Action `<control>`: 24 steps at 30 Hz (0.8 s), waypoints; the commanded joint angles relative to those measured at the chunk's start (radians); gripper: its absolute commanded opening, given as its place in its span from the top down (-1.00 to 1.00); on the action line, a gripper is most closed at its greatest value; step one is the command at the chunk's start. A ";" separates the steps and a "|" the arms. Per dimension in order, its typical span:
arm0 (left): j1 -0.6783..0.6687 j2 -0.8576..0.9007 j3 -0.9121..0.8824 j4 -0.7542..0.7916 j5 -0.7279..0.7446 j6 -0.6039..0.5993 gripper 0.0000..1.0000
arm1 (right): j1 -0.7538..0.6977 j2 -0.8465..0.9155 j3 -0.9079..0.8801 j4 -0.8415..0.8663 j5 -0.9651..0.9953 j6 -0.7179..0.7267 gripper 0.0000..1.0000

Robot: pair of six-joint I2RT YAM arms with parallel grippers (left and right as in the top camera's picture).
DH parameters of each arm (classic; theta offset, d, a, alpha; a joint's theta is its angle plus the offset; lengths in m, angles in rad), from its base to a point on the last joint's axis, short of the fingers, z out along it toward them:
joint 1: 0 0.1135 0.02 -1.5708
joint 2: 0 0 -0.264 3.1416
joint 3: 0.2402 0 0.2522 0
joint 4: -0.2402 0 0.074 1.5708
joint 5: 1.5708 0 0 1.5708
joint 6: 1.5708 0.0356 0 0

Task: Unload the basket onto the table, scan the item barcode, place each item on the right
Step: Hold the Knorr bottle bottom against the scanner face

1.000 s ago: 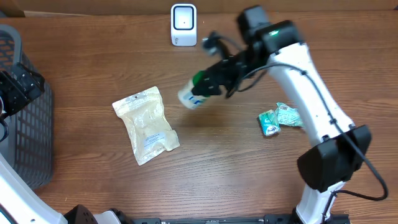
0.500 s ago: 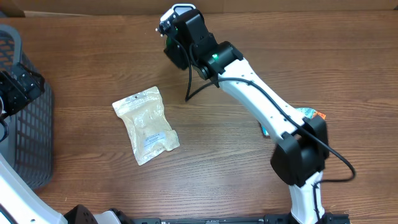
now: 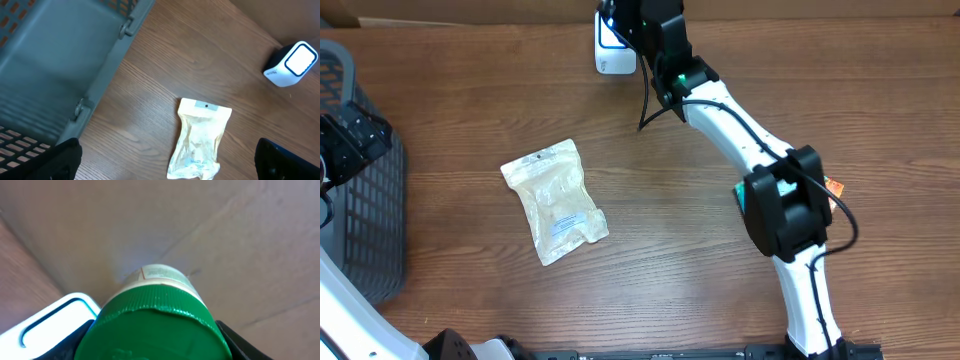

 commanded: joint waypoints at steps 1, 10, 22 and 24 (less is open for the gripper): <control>0.003 0.002 0.009 0.003 -0.003 -0.010 -1.00 | 0.010 0.059 0.023 0.096 -0.017 -0.198 0.08; 0.003 0.002 0.009 0.003 -0.003 -0.010 -0.99 | 0.003 0.130 0.023 0.200 -0.046 -0.356 0.08; 0.003 0.002 0.009 0.003 -0.003 -0.010 -0.99 | -0.008 0.130 0.023 0.209 -0.067 -0.356 0.09; 0.003 0.002 0.009 0.003 -0.003 -0.010 -0.99 | -0.008 0.130 0.023 0.209 -0.077 -0.356 0.10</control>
